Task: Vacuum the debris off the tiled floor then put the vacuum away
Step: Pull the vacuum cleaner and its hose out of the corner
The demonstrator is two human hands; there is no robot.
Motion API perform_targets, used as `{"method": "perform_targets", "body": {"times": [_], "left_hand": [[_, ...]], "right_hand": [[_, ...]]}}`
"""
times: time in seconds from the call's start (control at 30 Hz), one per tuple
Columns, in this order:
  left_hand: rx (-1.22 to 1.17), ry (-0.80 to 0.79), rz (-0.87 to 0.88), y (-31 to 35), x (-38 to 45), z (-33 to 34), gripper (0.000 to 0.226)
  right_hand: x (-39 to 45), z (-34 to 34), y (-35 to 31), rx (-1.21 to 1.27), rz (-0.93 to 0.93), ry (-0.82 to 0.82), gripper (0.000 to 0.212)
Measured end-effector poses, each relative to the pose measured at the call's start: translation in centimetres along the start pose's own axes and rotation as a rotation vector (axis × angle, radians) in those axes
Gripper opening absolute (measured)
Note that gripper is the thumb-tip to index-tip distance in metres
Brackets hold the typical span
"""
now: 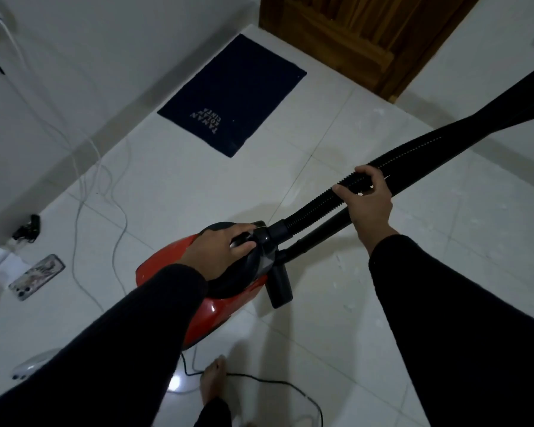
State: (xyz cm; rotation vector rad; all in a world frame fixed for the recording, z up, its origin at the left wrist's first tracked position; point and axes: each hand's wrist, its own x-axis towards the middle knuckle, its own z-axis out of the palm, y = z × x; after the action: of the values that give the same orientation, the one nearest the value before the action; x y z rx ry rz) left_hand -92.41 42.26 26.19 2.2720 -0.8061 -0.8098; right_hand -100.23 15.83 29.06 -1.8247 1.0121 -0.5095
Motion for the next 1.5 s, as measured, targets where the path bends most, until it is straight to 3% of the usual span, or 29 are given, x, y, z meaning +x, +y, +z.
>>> {"method": "perform_targets", "body": {"times": [0.4,0.83,1.2,1.5], "left_hand": [[-0.055,0.129,-0.051,-6.1,-4.2,12.9,0.042],[-0.136,0.291,-0.109,-16.5,2.2,27.6,0.041],[-0.122,0.407,0.024,-21.6,9.1,30.3,0.038],[-0.149,0.396,-0.044,-21.8,9.2,30.5,0.045]], "right_hand": [[-5.1,0.1,9.5,-0.026,-0.113,-0.063,0.042],[-2.3,8.0,24.8,-0.042,-0.250,-0.129,0.043],[0.3,13.2,30.1,-0.015,-0.472,-0.087,0.045],[-1.9,13.9,31.3,-0.167,-0.508,-0.023,0.047]]}}
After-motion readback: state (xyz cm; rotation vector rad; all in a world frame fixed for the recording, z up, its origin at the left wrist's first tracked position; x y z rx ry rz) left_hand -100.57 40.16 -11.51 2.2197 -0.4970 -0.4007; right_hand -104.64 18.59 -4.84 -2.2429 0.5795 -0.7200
